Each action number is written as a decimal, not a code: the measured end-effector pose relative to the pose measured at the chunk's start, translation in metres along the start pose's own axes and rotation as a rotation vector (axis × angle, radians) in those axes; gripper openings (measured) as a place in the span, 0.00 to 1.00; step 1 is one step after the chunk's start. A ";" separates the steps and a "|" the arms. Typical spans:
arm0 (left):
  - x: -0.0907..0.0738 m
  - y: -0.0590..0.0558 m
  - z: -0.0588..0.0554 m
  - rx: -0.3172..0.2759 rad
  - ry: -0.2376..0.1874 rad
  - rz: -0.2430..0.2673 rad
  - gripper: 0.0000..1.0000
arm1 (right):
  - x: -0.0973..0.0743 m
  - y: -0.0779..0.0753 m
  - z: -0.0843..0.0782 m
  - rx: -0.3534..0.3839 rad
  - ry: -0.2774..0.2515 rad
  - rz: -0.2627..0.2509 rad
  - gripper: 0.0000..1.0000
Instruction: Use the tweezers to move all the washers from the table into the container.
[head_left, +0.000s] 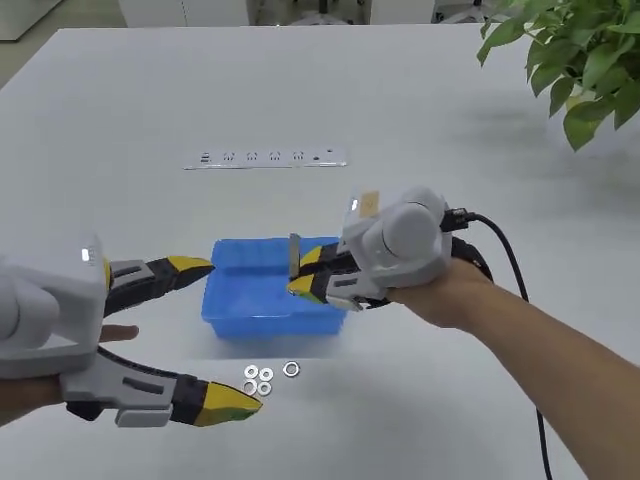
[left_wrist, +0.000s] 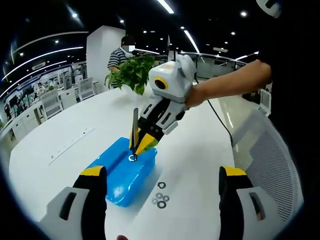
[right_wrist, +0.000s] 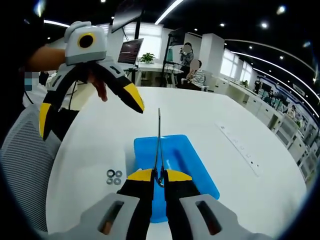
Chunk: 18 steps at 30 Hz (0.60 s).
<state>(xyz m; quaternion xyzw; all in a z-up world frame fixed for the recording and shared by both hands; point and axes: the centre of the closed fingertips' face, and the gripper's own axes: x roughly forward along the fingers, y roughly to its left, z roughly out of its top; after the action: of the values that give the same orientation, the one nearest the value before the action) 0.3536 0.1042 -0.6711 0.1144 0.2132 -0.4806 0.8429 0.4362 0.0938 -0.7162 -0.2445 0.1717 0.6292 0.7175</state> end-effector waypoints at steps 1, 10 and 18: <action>0.000 0.000 0.000 -0.001 0.000 0.000 0.99 | 0.001 0.000 -0.001 0.000 0.000 0.000 0.08; 0.006 0.006 0.000 0.010 0.012 -0.005 0.94 | 0.016 -0.005 -0.009 0.023 0.003 0.015 0.08; 0.014 0.019 0.004 0.059 0.025 -0.011 0.82 | 0.028 -0.005 -0.015 0.032 0.013 0.032 0.08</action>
<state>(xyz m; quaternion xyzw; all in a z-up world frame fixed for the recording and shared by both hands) 0.3770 0.1019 -0.6738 0.1442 0.2102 -0.4898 0.8337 0.4461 0.1076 -0.7430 -0.2344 0.1902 0.6364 0.7098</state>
